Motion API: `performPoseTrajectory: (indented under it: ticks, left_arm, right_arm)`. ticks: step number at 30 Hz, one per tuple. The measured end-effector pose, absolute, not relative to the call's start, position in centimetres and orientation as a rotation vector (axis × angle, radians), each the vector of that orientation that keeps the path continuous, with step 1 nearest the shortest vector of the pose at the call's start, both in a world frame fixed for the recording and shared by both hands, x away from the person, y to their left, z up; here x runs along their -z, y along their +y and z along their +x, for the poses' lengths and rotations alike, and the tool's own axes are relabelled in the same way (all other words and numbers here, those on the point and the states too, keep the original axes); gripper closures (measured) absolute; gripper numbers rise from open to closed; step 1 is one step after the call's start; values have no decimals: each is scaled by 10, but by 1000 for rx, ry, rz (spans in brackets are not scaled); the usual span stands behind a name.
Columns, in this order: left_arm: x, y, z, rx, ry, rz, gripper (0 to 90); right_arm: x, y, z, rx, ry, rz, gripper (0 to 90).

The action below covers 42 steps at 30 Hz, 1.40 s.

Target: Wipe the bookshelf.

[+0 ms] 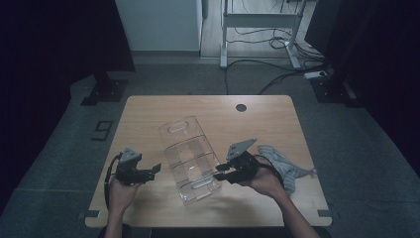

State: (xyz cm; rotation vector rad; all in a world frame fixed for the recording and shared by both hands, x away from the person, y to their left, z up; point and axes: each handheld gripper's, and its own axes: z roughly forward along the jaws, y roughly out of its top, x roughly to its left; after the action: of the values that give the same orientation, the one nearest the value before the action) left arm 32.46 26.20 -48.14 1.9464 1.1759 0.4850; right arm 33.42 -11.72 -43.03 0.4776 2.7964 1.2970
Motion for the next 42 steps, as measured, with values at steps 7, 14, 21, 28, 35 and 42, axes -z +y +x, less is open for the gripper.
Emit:
performPoseTrajectory:
  ticks: [7, 14, 21, 28, 35, 42]
  left_arm:
    - [481, 261, 323, -489, 1171, 1961, 76]
    - [481, 262, 323, -493, 1170, 1968, 65]
    - [480, 260, 322, -489, 1156, 1970, 57]
    - [477, 253, 320, -481, 1128, 1979, 48]
    - [473, 237, 319, -468, 1082, 2000, 37]
    - [470, 218, 320, -452, 1039, 2034, 13]
  right_arm:
    - [429, -110, 333, -1267, 2778, 505, 715]
    - [430, -107, 332, -1246, 2761, 523, 787]
    - [429, -102, 333, -1215, 2747, 537, 850]
    - [427, -96, 332, -1179, 2729, 539, 798]
    - [420, -103, 335, -1225, 2742, 583, 812]
    - [419, -93, 331, -1180, 2760, 546, 857]
